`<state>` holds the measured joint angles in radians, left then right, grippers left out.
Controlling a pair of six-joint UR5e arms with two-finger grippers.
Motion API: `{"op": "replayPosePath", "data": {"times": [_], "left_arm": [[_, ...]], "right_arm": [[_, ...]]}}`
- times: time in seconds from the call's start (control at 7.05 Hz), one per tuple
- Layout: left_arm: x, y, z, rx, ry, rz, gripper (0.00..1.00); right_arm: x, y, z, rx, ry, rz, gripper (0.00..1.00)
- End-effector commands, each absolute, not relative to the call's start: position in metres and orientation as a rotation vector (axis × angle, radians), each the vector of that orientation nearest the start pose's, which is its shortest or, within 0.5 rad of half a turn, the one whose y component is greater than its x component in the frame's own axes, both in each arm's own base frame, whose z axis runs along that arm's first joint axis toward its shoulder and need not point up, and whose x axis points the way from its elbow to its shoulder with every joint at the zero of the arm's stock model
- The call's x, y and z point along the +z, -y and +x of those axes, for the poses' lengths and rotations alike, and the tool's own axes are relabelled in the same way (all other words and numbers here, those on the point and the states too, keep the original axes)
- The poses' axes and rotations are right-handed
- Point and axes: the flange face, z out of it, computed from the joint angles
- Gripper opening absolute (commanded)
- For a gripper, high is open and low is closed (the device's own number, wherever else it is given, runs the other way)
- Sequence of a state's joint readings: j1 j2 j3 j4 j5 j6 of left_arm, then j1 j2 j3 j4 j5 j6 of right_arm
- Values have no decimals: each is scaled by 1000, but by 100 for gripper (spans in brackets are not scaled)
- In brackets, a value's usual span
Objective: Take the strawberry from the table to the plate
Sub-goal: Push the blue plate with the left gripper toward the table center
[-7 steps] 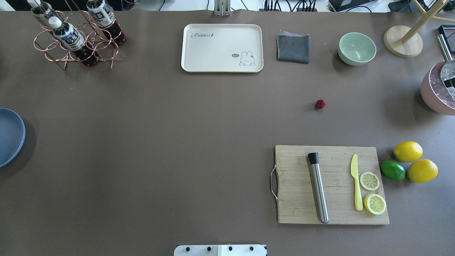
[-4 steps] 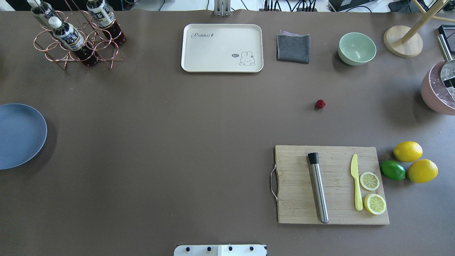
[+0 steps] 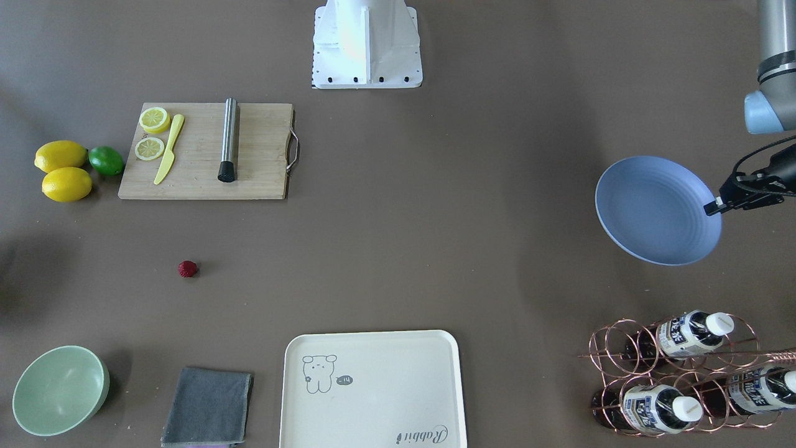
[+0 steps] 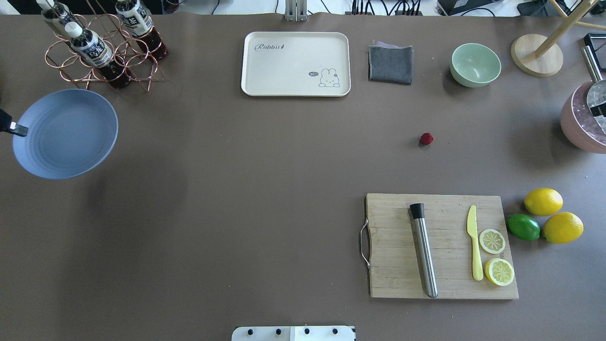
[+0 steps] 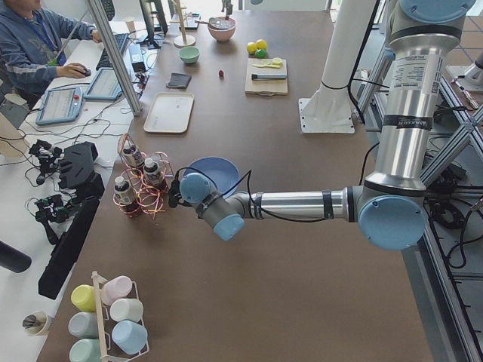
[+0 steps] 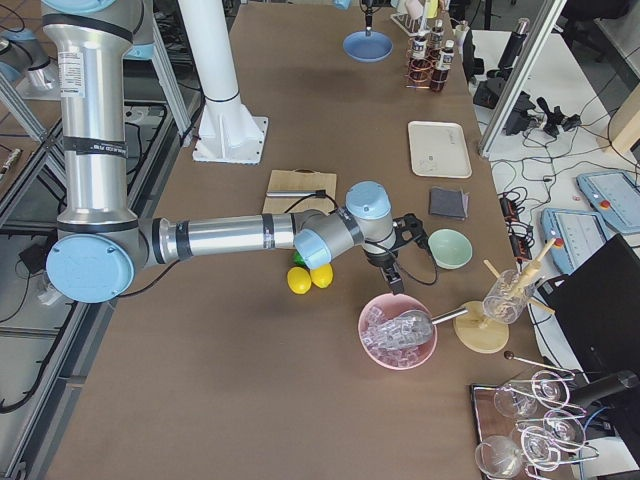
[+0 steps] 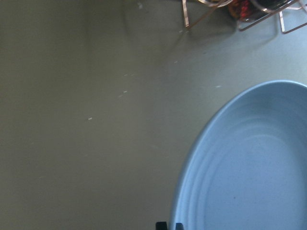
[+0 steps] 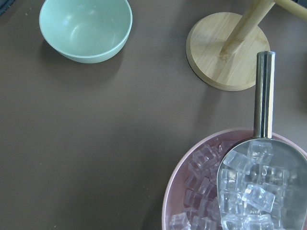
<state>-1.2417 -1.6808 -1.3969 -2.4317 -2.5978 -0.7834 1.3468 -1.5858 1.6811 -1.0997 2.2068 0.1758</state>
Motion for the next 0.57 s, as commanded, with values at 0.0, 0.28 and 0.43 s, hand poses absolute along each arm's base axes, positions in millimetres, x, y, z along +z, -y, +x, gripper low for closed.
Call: {"op": "replayPosePath", "data": {"times": [0.0,0.28,0.43], "left_arm": [[502,544,223,-4,-1196,99,0],[437,538,340,-10,-1201,98,0],[407,516,408,10,-1205,105,0]], "right_arm": [[563,516,-42,-217,720,409,100],[563,516,-43,-204,727,403,100],[563,516,-42,-201,727,401,100]]}}
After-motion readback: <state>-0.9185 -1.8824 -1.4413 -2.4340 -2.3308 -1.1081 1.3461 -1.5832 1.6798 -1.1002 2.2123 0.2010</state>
